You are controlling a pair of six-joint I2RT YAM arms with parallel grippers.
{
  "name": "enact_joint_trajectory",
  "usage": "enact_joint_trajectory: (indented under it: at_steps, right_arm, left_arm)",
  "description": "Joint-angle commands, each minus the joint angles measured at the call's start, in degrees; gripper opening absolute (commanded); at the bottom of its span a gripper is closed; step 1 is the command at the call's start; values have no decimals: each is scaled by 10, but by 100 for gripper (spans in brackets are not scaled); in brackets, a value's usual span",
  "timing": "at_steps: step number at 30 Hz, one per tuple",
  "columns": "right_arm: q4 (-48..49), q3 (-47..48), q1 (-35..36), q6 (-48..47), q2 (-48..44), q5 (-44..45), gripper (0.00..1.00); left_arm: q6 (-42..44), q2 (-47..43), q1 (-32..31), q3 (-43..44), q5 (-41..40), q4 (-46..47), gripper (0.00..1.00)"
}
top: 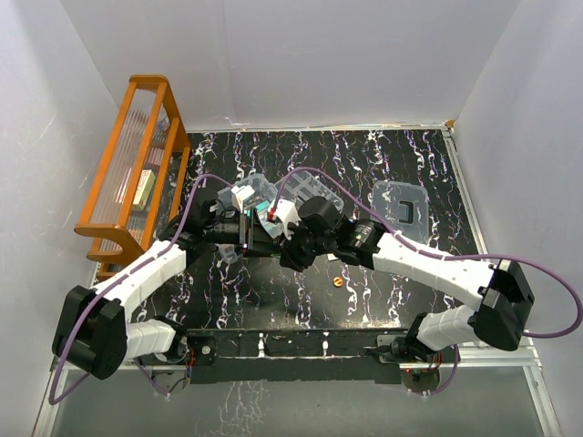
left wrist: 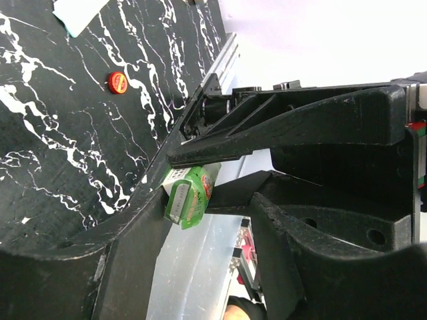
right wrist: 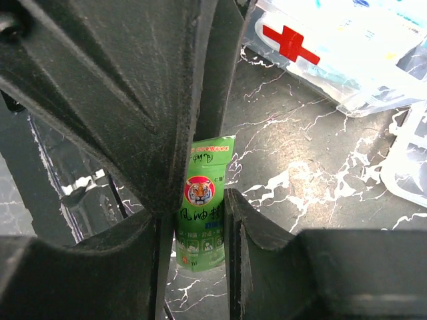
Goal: Organize the medicine kit
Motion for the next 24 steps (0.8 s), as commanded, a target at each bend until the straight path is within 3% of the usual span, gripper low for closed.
enact_joint_trajectory:
  at_steps: [1,8,14,24]
  right_arm:
    - [24,45,-2,-31,0,-12,30]
    - [17,65,-2,-47,17,-24,30]
    - [16,71,-2,-58,25,-27,30]
    - [22,56,-2,-63,27,-5,29]
  left_arm:
    - [-3,1,-4,-10,80,25,51]
    - [22,25,-4,-11,84,-2,53]
    - [27,36,-4,-11,84,-8,61]
    - [35,31,0,10,74,-43,58]
